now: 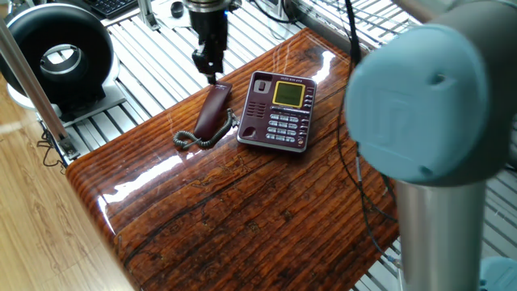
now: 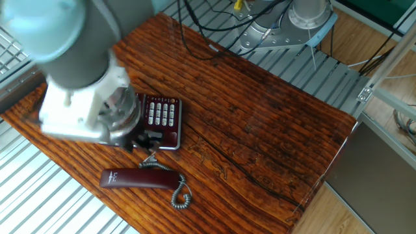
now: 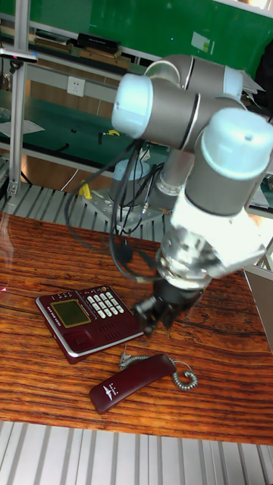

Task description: Place the handset of the telephone on the corresponding phone cradle

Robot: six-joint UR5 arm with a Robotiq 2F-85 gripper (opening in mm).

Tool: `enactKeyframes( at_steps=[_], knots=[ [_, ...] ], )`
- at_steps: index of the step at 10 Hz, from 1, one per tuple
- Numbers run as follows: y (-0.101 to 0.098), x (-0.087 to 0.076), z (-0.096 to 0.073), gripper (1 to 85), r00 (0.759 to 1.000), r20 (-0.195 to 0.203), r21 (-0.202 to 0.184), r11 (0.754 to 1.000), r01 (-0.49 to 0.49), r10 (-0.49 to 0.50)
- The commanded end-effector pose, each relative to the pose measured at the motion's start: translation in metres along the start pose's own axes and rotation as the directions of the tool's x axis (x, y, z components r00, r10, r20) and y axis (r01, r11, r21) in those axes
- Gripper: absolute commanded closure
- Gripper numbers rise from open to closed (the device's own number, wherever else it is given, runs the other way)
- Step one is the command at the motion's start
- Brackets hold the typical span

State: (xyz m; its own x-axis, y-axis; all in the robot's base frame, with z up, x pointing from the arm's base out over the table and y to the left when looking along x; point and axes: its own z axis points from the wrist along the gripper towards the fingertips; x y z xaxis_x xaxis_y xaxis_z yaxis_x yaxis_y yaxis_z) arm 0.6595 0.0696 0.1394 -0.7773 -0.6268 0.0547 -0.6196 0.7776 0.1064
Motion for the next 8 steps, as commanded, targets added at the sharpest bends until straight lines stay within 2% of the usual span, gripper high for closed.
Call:
enactKeyframes(
  at_steps=[1,2,3,4,5,6,7,8],
  knots=[
    [-0.01,-0.023,0.014,42.7,0.939,0.011,0.001,0.939,0.343,-0.343],
    [-0.019,-0.043,0.024,42.7,0.917,0.031,0.053,0.916,0.397,-0.398],
    [-0.033,-0.06,0.026,48.3,0.877,0.03,0.134,0.871,0.472,-0.48],
    [-0.045,-0.06,0.025,59.7,0.872,-0.026,0.188,0.855,0.484,-0.488],
    [-0.035,-0.063,0.027,54.0,0.868,-0.036,0.173,0.853,0.493,-0.495],
    [-0.022,-0.053,0.03,49.3,0.835,-0.053,0.112,0.828,0.55,-0.547],
    [-0.015,-0.05,0.031,43.3,0.789,-0.053,0.082,0.785,0.614,-0.612],
    [-0.011,-0.053,0.031,39.3,0.737,-0.041,0.071,0.734,0.676,-0.675]
  ],
)
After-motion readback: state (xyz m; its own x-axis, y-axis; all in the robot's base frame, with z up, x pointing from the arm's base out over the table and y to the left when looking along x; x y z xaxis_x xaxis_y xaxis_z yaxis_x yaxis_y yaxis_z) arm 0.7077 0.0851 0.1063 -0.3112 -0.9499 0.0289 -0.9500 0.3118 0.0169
